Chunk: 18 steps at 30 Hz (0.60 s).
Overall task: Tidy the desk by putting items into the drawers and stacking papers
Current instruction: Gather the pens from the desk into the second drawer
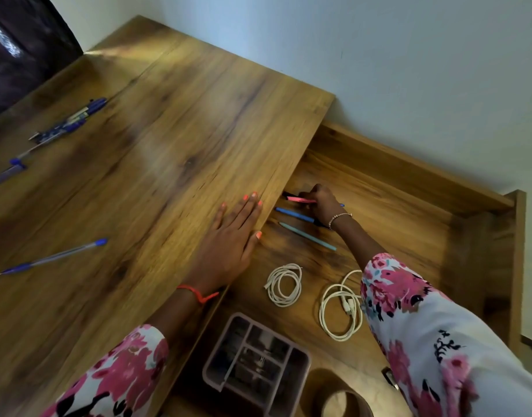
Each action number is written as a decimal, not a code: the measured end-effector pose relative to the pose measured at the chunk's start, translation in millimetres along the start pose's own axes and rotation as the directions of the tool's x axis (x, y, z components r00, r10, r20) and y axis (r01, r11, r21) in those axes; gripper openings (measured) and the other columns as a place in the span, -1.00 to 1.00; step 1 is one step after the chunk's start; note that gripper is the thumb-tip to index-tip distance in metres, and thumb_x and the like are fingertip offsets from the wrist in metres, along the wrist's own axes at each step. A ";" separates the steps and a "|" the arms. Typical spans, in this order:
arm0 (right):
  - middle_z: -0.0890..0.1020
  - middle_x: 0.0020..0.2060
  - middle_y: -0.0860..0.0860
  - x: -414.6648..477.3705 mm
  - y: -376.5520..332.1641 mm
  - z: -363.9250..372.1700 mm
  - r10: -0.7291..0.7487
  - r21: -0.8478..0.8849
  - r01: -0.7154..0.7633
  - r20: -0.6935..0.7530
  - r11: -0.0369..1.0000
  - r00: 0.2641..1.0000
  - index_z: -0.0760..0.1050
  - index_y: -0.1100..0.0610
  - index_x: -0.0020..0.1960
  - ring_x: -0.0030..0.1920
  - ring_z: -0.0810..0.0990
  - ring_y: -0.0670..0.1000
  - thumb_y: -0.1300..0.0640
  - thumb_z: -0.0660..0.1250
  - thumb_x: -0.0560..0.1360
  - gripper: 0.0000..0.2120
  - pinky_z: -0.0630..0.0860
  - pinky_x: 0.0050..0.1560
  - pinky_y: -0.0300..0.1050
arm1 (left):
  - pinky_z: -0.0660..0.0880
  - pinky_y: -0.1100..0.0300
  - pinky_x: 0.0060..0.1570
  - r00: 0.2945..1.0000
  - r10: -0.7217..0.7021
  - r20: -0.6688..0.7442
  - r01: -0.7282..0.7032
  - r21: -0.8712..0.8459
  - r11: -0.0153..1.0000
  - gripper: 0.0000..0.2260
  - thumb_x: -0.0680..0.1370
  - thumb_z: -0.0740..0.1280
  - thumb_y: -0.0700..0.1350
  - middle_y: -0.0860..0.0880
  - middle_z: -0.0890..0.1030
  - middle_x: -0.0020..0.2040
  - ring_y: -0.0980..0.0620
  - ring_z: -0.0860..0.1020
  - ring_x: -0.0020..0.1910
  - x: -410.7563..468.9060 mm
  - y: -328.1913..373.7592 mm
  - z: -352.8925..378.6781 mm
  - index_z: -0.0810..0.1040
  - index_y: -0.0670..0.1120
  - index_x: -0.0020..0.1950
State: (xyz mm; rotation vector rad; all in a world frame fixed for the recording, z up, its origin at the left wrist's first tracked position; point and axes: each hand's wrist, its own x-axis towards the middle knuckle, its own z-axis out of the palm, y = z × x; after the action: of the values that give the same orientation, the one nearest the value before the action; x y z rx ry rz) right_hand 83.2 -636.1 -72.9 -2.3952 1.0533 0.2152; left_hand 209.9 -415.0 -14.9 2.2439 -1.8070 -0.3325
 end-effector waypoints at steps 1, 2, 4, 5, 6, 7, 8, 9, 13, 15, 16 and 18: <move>0.45 0.12 0.28 0.2 1.3 1.3 0.001 0.012 -0.001 -0.007 1.000 1.000 0.47 0.18 0.27 0.12 0.45 0.29 0.27 0.26 0.49 -0.66 0.40 0.17 0.09 | -0.23 0.07 0.47 1.000 0.001 0.000 -0.001 -0.002 1.000 -0.47 0.55 -0.22 0.12 0.08 -0.13 0.51 0.18 -0.19 0.48 0.2 -0.1 -0.1 -0.09 0.00 0.51; 0.45 0.12 0.29 0.1 2.6 1.3 0.007 0.029 -0.006 -0.018 1.000 1.000 0.46 0.21 0.27 0.12 0.45 0.29 0.28 0.25 0.50 -0.66 0.40 0.17 0.07 | -0.23 0.06 0.47 1.000 0.003 -0.001 -0.003 -0.004 1.000 -0.47 0.56 -0.21 0.12 0.08 -0.13 0.51 0.17 -0.19 0.49 0.0 0.0 -0.4 -0.09 0.00 0.51; 0.45 0.13 0.29 1.6 4.8 -2.3 0.022 0.079 -0.017 -0.057 0.997 0.998 0.45 0.25 0.28 0.14 0.45 0.28 0.32 0.21 0.51 -0.66 0.38 0.16 -0.01 | -0.21 0.06 0.47 1.000 0.008 -0.009 -0.008 -0.010 1.000 -0.47 0.56 -0.19 0.11 0.07 -0.11 0.51 0.18 -0.18 0.49 -0.4 0.3 -0.8 -0.08 -0.01 0.51; 0.45 0.15 0.30 2.6 5.2 -5.8 0.031 0.101 -0.024 -0.075 0.995 0.997 0.44 0.25 0.28 0.15 0.44 0.27 0.33 0.18 0.52 -0.66 0.36 0.16 -0.04 | -0.22 0.07 0.47 1.000 0.007 -0.012 -0.008 -0.011 1.000 -0.47 0.56 -0.19 0.11 0.08 -0.11 0.51 0.18 -0.17 0.49 -0.6 0.4 -0.9 -0.07 -0.01 0.52; 0.44 0.17 0.31 4.2 5.4 -10.0 0.046 0.126 -0.035 -0.086 0.991 0.995 0.45 0.25 0.28 0.17 0.43 0.27 0.34 0.17 0.52 -0.66 0.34 0.17 -0.05 | -0.23 0.09 0.46 1.000 0.006 -0.012 -0.006 -0.010 1.000 -0.47 0.56 -0.19 0.11 0.08 -0.11 0.51 0.18 -0.17 0.48 -0.7 0.4 -1.0 -0.07 -0.01 0.52; 0.43 0.19 0.31 7.0 6.3 -12.9 0.060 0.139 -0.047 -0.094 0.989 0.994 0.45 0.24 0.28 0.19 0.41 0.27 0.34 0.17 0.52 -0.66 0.33 0.19 -0.04 | -0.24 0.10 0.46 1.000 0.005 -0.012 -0.005 -0.010 1.000 -0.47 0.56 -0.19 0.11 0.08 -0.11 0.51 0.18 -0.17 0.49 -0.8 0.3 -1.0 -0.07 -0.01 0.52; 0.42 0.21 0.31 10.8 7.6 -14.9 0.078 0.146 -0.063 -0.097 0.987 0.992 0.45 0.24 0.28 0.21 0.40 0.28 0.33 0.18 0.52 -0.66 0.33 0.21 -0.02 | -0.23 0.09 0.46 1.000 0.006 -0.013 -0.006 -0.012 1.000 -0.47 0.56 -0.19 0.11 0.08 -0.11 0.52 0.18 -0.16 0.49 -0.6 0.3 -0.9 -0.06 -0.01 0.52; 0.42 0.22 0.31 14.4 9.3 -15.8 0.095 0.140 -0.081 -0.094 0.987 0.991 0.46 0.24 0.27 0.22 0.40 0.28 0.32 0.19 0.52 -0.66 0.34 0.23 0.01 | -0.22 0.09 0.46 1.000 0.006 -0.014 -0.007 -0.016 1.000 -0.47 0.56 -0.18 0.11 0.08 -0.10 0.52 0.17 -0.16 0.49 -0.4 0.1 -0.8 -0.06 -0.01 0.52; 0.43 0.21 0.29 24.7 18.2 -8.4 0.163 0.086 -0.160 -0.036 0.983 0.986 0.49 0.20 0.24 0.22 0.38 0.25 0.31 0.21 0.49 -0.67 0.35 0.25 0.05 | -0.24 0.10 0.46 1.000 0.006 -0.014 -0.006 -0.025 1.000 -0.48 0.56 -0.18 0.11 0.08 -0.09 0.52 0.19 -0.17 0.49 0.4 -1.1 -0.3 -0.06 0.00 0.52; 0.44 0.19 0.29 24.6 18.2 -6.6 0.157 0.103 -0.151 -0.050 0.983 0.986 0.51 0.20 0.23 0.20 0.39 0.25 0.33 0.21 0.48 -0.67 0.36 0.22 0.01 | -0.24 0.10 0.46 1.000 0.007 -0.011 -0.007 -0.027 1.000 -0.47 0.56 -0.18 0.11 0.08 -0.09 0.52 0.19 -0.17 0.49 0.3 -1.7 -0.1 -0.05 0.00 0.52; 0.45 0.16 0.29 22.9 16.3 -7.4 0.146 0.114 -0.138 -0.059 0.984 0.988 0.51 0.20 0.22 0.18 0.41 0.25 0.34 0.21 0.49 -0.67 0.37 0.19 -0.02 | -0.24 0.10 0.46 1.000 0.007 -0.010 -0.007 -0.028 1.000 -0.47 0.56 -0.18 0.11 0.08 -0.09 0.52 0.19 -0.17 0.49 0.3 -1.9 -0.1 -0.05 -0.01 0.52; 0.50 0.07 0.25 21.3 15.4 -7.6 0.134 0.132 -0.123 -0.080 0.984 0.988 0.50 0.25 0.22 0.07 0.50 0.20 0.35 0.22 0.50 -0.69 0.42 0.07 -0.14 | -0.23 0.09 0.47 1.000 0.006 -0.008 -0.006 -0.032 0.999 -0.47 0.56 -0.17 0.11 0.08 -0.09 0.52 0.18 -0.16 0.49 0.4 -1.7 0.2 -0.04 -0.01 0.52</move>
State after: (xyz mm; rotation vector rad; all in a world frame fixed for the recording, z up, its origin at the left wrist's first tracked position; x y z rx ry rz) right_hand 86.3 -662.4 -79.5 -2.2434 1.2263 0.0849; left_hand 211.4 -415.1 -15.6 2.2146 -1.7914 -0.3478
